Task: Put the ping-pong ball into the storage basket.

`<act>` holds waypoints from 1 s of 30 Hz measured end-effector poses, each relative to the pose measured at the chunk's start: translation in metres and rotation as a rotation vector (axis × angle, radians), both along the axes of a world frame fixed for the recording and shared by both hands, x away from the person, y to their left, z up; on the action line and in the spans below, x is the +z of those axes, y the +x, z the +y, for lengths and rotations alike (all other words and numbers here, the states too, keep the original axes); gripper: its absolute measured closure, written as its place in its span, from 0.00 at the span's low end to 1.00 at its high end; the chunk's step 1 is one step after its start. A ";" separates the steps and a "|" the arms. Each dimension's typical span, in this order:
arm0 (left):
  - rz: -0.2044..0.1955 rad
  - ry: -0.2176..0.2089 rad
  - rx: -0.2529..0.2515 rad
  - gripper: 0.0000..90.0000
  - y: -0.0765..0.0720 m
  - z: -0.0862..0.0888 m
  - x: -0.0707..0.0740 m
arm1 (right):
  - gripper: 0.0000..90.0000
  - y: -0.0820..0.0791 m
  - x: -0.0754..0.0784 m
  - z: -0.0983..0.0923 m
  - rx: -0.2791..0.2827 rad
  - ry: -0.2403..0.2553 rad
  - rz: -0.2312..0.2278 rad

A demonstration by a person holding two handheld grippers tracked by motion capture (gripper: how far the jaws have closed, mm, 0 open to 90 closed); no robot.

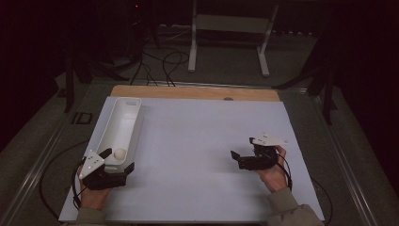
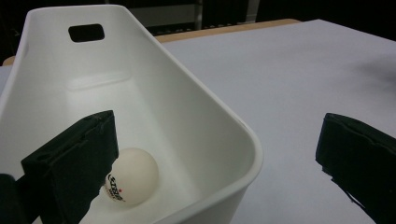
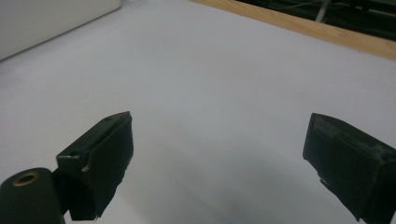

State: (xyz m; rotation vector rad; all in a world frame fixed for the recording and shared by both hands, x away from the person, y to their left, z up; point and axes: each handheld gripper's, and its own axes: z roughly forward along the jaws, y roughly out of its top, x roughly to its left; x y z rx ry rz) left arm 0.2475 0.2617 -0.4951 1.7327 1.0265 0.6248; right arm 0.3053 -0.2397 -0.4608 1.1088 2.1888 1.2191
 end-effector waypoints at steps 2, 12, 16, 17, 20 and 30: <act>0.000 0.000 0.000 0.00 0.000 0.000 0.000 | 0.09 -0.005 -0.004 -0.007 -0.012 0.013 -0.003; -0.001 0.000 -0.001 0.00 0.000 0.000 0.000 | 0.09 -0.033 -0.023 -0.034 -0.034 0.124 -0.064; -0.002 0.001 -0.002 0.00 0.000 0.000 0.000 | 0.09 -0.042 -0.027 -0.042 -0.053 0.150 -0.099; -0.002 0.002 -0.002 0.00 0.000 0.000 0.000 | 0.09 -0.044 -0.028 -0.044 -0.059 0.154 -0.103; -0.002 0.002 -0.002 0.00 0.000 0.000 0.000 | 0.09 -0.047 -0.028 -0.048 -0.071 0.161 -0.126; -0.001 0.004 -0.001 0.00 0.000 0.000 0.000 | 0.09 -0.055 -0.025 -0.055 -0.093 0.164 -0.199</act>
